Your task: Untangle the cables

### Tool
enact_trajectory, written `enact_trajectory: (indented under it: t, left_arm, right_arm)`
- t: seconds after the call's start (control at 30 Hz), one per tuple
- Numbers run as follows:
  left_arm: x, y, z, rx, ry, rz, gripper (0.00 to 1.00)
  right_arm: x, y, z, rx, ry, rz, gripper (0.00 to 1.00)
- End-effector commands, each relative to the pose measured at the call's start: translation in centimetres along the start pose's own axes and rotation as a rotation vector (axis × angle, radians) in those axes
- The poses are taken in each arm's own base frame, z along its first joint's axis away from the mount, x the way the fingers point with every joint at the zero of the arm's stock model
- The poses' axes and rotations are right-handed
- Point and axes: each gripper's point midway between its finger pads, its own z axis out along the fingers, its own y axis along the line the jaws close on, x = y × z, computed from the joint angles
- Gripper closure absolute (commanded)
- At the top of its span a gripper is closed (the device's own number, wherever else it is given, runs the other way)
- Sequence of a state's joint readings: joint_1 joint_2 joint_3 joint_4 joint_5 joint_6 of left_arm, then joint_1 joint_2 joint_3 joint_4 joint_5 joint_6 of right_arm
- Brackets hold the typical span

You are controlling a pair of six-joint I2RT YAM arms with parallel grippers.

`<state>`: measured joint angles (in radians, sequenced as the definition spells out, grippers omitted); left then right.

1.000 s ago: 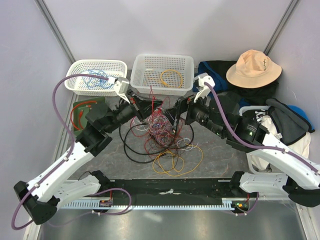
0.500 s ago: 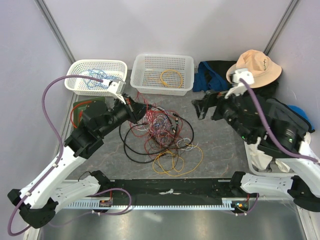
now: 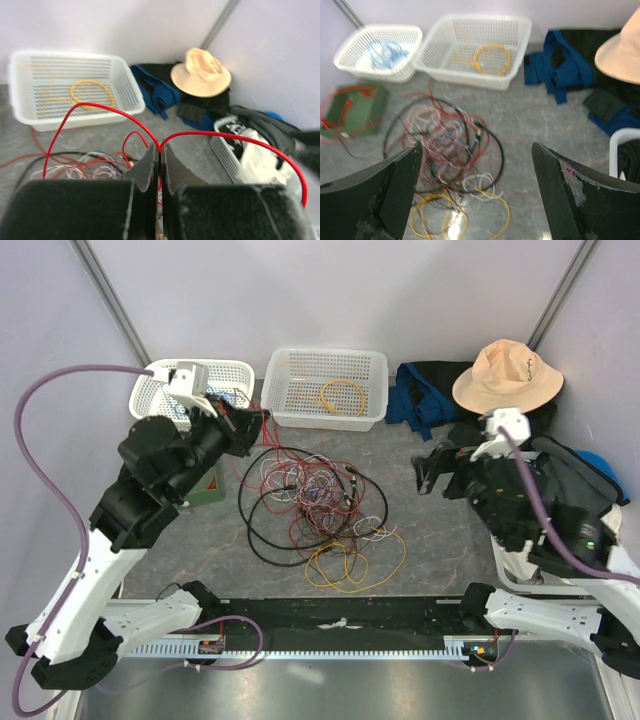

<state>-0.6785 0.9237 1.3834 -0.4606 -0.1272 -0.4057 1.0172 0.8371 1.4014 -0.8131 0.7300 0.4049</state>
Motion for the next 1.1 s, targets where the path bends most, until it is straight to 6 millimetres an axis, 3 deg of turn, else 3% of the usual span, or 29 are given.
enact_trajectory:
  t: [0.0,0.07,0.2,0.3,0.33,0.43,0.57,0.63,0.7,0.77,0.9,0.93,1.0,1.07]
  left_arm:
    - [-3.7,2.5,0.2,-0.149,-0.045,0.088,0.98]
    - [-5.5,2.8,0.2,-0.172,-0.068,0.087,0.98]
    - [-7.2,5.8,1.5,-0.277,-0.064,0.071,0.98]
    - [-9.9,5.0,1.8,-0.246,-0.113,0.049,0.98]
    - [-12.0,3.9,1.2,-0.219,-0.156,0.048,0.98]
    - [-15.6,1.4,1.0,-0.152,-0.212,0.037,0.98]
    - [-18.5,-2.8,0.7,0.025,-0.254,-0.01,0.98]
    - [-18.2,-4.8,0.7,0.127,-0.223,-0.055,0.98]
    - [-17.7,-5.2,1.0,0.152,-0.2,-0.072,0.98]
    - [-17.3,-4.1,0.9,0.101,-0.202,-0.07,0.98]
    - [-15.4,-1.1,1.3,-0.032,-0.185,-0.052,0.98]
    - [-14.0,0.6,2.2,-0.095,-0.156,-0.055,0.98]
    - [-12.3,2.0,2.8,-0.14,-0.119,-0.045,0.98]
    - [-9.4,4.2,4.0,-0.215,-0.055,-0.043,0.98]
  right_arm:
    - [4.8,1.0,1.6,-0.042,0.059,0.004,0.02]
    - [6.5,1.3,2.1,-0.06,0.074,0.016,0.02]
    - [8.5,2.0,2.5,-0.11,0.087,0.035,0.02]
    - [9.5,2.2,2.6,-0.129,0.092,0.037,0.02]
    - [9.4,2.2,2.7,-0.132,0.082,0.043,0.02]
    - [10.4,2.7,3.1,-0.156,0.086,0.037,0.02]
    - [12.5,4.1,4.1,-0.209,0.102,0.044,0.02]
    - [12.2,5.9,4.5,-0.275,0.08,0.078,0.02]
    - [12.3,7.1,4.8,-0.322,0.076,0.089,0.02]
    - [12.0,8.6,5.1,-0.369,0.079,0.093,0.02]
    - [12.4,9.1,5.5,-0.373,0.101,0.081,0.02]
    - [12.6,9.0,5.5,-0.369,0.102,0.08,0.02]
    - [13.4,8.4,5.6,-0.347,0.11,0.08,0.02]
    - [13.9,8.0,5.6,-0.339,0.115,0.084,0.02]
